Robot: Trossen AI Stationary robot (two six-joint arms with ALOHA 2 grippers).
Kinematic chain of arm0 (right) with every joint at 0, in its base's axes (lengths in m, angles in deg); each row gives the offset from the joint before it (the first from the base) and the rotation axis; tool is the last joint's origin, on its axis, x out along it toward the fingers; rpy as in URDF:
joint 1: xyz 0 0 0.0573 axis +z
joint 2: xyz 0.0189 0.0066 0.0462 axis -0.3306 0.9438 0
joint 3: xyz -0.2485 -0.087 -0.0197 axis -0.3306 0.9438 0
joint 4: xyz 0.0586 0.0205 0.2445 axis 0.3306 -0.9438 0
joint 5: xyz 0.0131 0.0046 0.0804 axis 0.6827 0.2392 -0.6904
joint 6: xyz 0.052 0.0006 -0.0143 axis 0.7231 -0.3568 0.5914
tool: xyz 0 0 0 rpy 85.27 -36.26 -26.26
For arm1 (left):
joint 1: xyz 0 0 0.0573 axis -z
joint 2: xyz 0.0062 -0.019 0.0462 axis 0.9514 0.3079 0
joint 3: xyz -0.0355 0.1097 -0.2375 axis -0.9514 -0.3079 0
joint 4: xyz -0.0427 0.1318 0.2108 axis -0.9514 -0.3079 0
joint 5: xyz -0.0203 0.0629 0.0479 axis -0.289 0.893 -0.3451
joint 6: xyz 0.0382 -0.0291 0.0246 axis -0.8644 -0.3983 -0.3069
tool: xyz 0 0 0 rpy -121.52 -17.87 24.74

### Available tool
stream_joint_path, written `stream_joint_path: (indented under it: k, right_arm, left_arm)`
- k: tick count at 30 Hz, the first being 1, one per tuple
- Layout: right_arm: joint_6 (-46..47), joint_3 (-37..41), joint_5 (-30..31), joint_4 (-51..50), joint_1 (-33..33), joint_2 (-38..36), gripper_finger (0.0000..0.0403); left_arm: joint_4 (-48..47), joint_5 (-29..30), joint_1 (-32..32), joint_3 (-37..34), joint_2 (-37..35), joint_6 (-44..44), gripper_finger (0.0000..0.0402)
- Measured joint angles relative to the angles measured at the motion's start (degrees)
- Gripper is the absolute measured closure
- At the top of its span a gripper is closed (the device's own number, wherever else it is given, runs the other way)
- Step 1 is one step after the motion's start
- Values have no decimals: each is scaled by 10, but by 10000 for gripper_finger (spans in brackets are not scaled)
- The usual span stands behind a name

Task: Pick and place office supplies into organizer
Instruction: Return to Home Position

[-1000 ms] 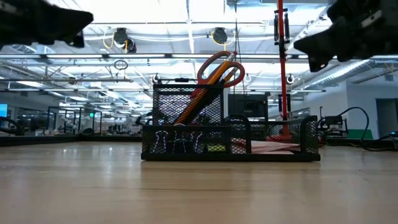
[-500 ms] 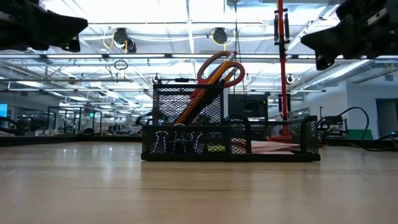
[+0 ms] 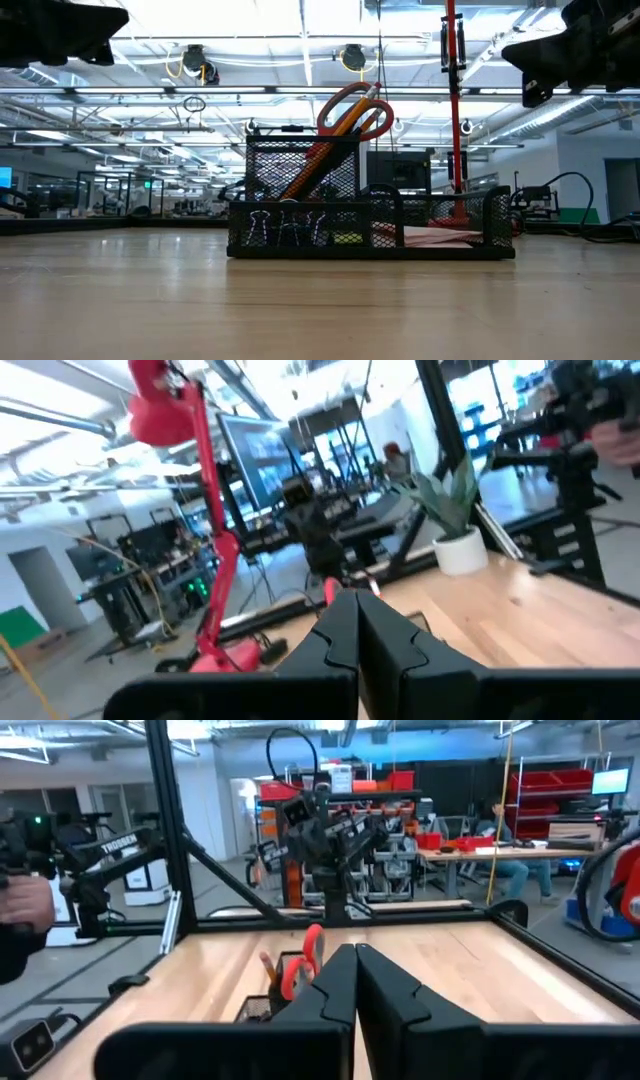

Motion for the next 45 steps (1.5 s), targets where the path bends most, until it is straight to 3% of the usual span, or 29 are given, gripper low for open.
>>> stream_joint_path:
  k: [12, 22, 45]
  right_arm:
    - [0, 34, -15, 38, -2, -10, 403]
    - [19, 61, -15, 29, -18, -27, 403]
    - [-1, 66, -13, 22, -23, -27, 403]
  left_arm:
    - [-104, -175, -187, 0, -67, 59, 401]
    - [-222, -177, -212, 0, -159, 91, 401]
    - [-256, -171, -212, 0, -149, 183, 387]
